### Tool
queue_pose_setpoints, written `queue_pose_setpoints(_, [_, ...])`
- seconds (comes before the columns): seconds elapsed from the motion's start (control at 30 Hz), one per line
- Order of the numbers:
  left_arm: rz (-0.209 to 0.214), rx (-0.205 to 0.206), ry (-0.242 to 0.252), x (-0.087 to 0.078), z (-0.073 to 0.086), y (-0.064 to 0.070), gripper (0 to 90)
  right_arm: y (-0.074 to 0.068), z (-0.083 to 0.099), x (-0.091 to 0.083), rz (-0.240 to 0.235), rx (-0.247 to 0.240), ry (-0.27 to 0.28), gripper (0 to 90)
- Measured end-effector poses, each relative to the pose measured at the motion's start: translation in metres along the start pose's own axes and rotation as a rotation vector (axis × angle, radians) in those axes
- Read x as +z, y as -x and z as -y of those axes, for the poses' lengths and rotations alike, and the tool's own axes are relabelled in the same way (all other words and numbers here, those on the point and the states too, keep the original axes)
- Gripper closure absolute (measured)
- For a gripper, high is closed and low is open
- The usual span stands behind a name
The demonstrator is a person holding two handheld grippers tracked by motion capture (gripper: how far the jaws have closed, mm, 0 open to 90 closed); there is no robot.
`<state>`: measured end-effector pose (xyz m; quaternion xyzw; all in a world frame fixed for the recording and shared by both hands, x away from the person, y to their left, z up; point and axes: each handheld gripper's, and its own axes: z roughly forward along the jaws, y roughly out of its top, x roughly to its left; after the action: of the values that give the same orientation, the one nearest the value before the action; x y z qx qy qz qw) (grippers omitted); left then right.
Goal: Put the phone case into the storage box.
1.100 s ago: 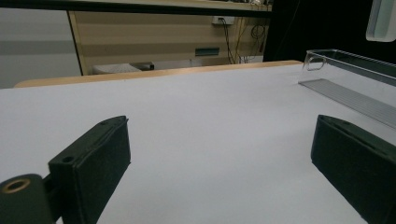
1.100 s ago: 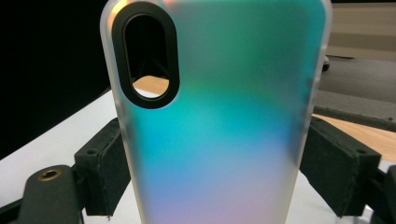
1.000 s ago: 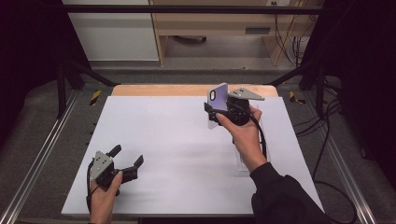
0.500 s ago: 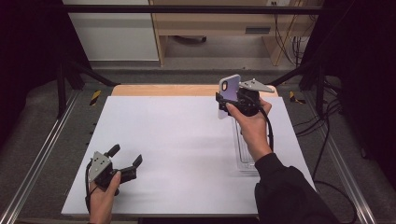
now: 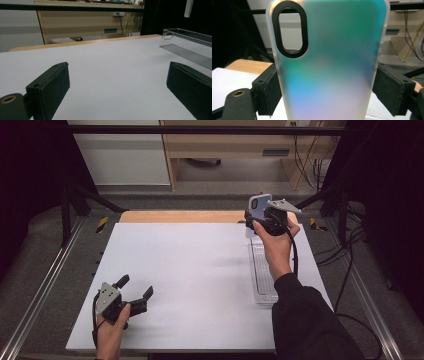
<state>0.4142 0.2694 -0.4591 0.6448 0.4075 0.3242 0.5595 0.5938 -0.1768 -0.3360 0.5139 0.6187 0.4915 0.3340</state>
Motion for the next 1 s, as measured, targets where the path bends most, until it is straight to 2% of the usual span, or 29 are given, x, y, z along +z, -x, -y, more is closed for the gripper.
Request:
queue_pose_setpoints(0.17, [0.003, 0.001, -0.001, 0.000, 0.000, 0.000, 4.3, 0.013, 0.005, 0.010, 0.047, 0.008, -0.010, 17.4])
queue_pose_setpoints(0.43, [0.004, 0.002, 0.002, 0.000, 0.000, 0.001, 4.3, 0.026, 0.011, 0.021, 0.091, 0.029, -0.022, 17.4])
queue_pose_setpoints(1.0, [0.017, 0.004, 0.012, 0.001, -0.001, 0.003, 4.3, 0.037, 0.022, 0.035, 0.134, 0.046, -0.057, 17.4])
